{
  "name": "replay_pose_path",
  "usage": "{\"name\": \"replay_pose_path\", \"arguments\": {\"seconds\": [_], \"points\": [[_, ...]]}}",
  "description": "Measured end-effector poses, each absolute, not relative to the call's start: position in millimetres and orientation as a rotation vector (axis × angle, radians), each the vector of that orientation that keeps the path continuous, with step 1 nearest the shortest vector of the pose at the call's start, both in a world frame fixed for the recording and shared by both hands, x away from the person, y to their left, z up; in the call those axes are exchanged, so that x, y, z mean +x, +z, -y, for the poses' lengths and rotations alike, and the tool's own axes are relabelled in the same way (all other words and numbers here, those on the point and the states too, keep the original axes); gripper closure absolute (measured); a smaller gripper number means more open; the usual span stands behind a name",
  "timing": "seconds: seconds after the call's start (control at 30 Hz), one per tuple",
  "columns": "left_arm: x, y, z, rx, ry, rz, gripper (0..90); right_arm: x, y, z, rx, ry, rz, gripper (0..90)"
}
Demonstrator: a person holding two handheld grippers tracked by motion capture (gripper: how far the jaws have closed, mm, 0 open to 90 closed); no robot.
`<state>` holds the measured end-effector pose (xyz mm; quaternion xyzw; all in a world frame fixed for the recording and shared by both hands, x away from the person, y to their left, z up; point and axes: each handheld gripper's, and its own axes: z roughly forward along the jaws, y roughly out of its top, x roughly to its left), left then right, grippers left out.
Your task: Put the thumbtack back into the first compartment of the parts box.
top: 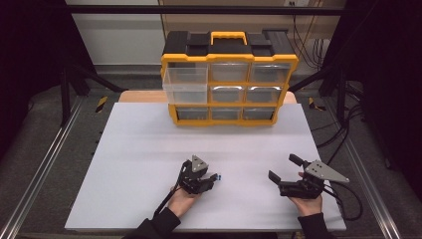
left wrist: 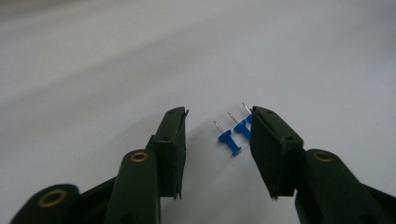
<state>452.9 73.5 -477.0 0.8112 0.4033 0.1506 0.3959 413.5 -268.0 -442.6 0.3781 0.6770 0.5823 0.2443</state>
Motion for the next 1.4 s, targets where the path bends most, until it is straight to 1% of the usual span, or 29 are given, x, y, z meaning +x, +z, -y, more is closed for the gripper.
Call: {"name": "replay_pose_path", "arguments": {"seconds": [0.2, 0.4, 0.73, 1.0, 1.3, 1.4], "points": [[452.6, -477.3, -71.8, 2.073, 0.379, -1.021, 63.9, 413.0, -442.2, 267.0, 1.044, 1.611, -1.846, 0.5], [451.7, -479.4, -67.4, 2.081, 0.377, -1.021, 66.8, 412.9, -442.2, 267.0, 1.045, 1.610, -1.846, 0.5], [451.2, -481.3, -63.6, 2.090, 0.397, -1.034, 75.1, 413.5, -442.4, 267.9, 1.034, 1.597, -1.845, 0.5], [451.4, -481.6, -63.5, 2.089, 0.401, -1.037, 77.5, 413.6, -442.3, 268.2, 1.031, 1.597, -1.845, 0.5], [450.0, -482.3, -62.7, 2.101, 0.433, -1.035, 81.0, 413.6, -442.2, 268.2, 1.031, 1.597, -1.844, 0.5], [449.7, -482.5, -62.2, 2.099, 0.436, -1.041, 83.3, 413.6, -442.5, 267.7, 1.033, 1.600, -1.847, 0.5]]}}
